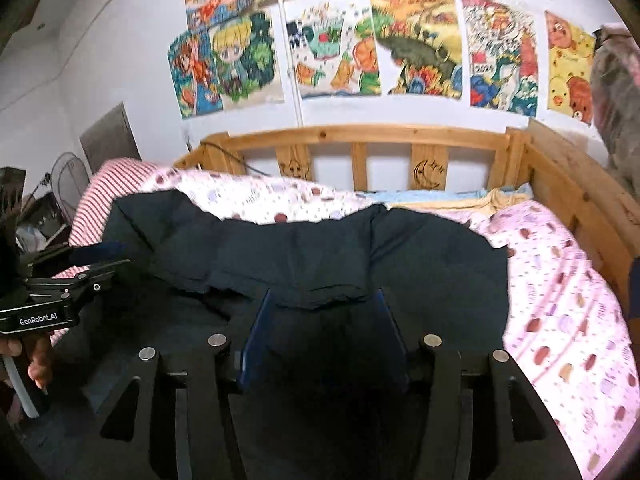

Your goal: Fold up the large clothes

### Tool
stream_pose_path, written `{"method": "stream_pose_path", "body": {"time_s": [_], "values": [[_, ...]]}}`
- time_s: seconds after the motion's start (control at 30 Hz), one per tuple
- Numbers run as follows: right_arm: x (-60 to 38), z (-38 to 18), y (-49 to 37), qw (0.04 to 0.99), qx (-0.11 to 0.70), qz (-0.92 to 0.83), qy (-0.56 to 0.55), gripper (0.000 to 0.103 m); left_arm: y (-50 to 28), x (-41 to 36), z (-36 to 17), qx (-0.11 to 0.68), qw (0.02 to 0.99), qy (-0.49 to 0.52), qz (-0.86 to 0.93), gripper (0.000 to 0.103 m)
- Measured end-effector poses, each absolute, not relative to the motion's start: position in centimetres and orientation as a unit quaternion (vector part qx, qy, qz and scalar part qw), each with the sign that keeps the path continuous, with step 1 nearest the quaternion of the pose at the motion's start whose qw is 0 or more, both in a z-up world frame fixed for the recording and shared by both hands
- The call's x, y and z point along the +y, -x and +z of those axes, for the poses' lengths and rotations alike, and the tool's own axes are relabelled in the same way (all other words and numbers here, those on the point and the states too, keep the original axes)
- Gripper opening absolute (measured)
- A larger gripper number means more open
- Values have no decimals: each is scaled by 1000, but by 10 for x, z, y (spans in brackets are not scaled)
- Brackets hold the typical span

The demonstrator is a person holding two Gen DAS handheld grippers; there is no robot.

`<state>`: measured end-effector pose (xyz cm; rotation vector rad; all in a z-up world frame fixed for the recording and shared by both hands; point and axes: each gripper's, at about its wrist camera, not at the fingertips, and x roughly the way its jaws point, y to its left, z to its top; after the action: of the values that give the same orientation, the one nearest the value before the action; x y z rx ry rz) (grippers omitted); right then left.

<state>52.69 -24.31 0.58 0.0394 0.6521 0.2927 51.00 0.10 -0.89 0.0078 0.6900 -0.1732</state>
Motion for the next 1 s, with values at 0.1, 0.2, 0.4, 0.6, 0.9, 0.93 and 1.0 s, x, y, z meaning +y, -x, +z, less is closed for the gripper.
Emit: {"method": "stream_pose_path", "body": {"time_s": [0.1,0.2,0.4,0.6,0.9,0.93,1.0], "values": [[-249,19,-506,941,306,144,-27,49,-489,1,6,329,941,5,-81,80],[-252,33,-479,944,292,150,-33,64,-466,3,21,315,946,19,-77,92],[-260,53,-428,946,281,160,-35,81,-416,6,47,304,949,35,-68,100],[-264,69,-375,949,272,156,-28,89,-360,-1,62,284,956,10,-69,103],[-274,83,-303,952,264,151,-18,91,-289,-13,71,262,962,-22,-76,103],[-275,84,-296,953,263,151,-15,91,-282,-14,72,261,962,-24,-74,103],[-276,85,-282,954,260,151,-13,91,-268,-15,72,259,963,-27,-75,103]]}}
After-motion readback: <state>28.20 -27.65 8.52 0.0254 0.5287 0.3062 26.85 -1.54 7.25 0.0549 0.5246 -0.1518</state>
